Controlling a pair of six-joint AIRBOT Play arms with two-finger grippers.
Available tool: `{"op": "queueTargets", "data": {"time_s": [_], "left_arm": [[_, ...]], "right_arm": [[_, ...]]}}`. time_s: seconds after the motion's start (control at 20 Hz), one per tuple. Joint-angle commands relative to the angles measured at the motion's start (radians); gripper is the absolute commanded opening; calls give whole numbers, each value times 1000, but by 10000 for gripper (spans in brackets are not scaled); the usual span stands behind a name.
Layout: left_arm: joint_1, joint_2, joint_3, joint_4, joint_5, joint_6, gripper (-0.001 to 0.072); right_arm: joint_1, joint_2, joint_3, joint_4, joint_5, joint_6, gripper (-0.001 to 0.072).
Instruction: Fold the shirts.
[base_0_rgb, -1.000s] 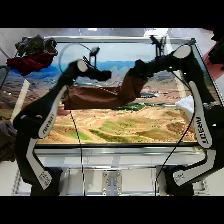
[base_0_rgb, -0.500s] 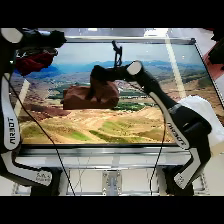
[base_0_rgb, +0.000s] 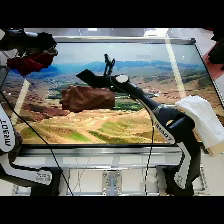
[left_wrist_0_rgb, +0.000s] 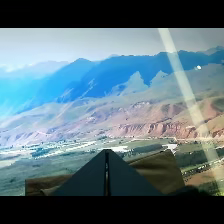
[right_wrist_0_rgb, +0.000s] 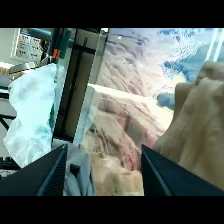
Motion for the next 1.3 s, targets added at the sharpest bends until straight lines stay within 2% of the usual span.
{"op": "queueTargets", "data": {"time_s": [0.0, 0.1, 0.25, 0.35, 0.55, 0.7, 0.8, 0.95, 1.1, 1.15, 1.2, 1.25], "left_arm": [[3, 2, 1, 0, -21, 8, 10], [3, 2, 1, 0, -17, 16, 10], [3, 0, 1, 0, -5, 15, 11], [3, 0, 1, -1, 8, 14, 11], [3, 0, 1, -2, 14, 14, 10], [3, 0, 1, -1, 13, 15, 10], [3, 0, 1, 0, 13, 21, 11], [3, 0, 1, 0, 12, 44, 10], [3, 0, 1, 0, 12, 60, 11], [3, 0, 1, 0, 12, 60, 10], [3, 0, 1, 0, 12, 60, 10], [3, 0, 1, 0, 9, 60, 11]], "right_arm": [[-158, 28, 0, -85, 198, -7, 477], [-266, 30, -1, -225, 342, 113, 477], [-351, 27, -10, -580, 492, 337, 481], [-359, 26, -49, -707, 534, 439, 554], [-332, -21, -95, -654, 533, 434, 554], [-296, -81, -95, -501, 492, 349, 556], [-275, -114, -94, -380, 435, 280, 591], [-254, -149, -94, -267, 344, 267, 609], [-232, -159, -94, -168, 303, 203, 597], [-224, -159, -94, -136, 284, 183, 532], [-220, -159, -94, -113, 262, 163, 368], [-219, -159, -94, -80, 243, 148, 159]]}}
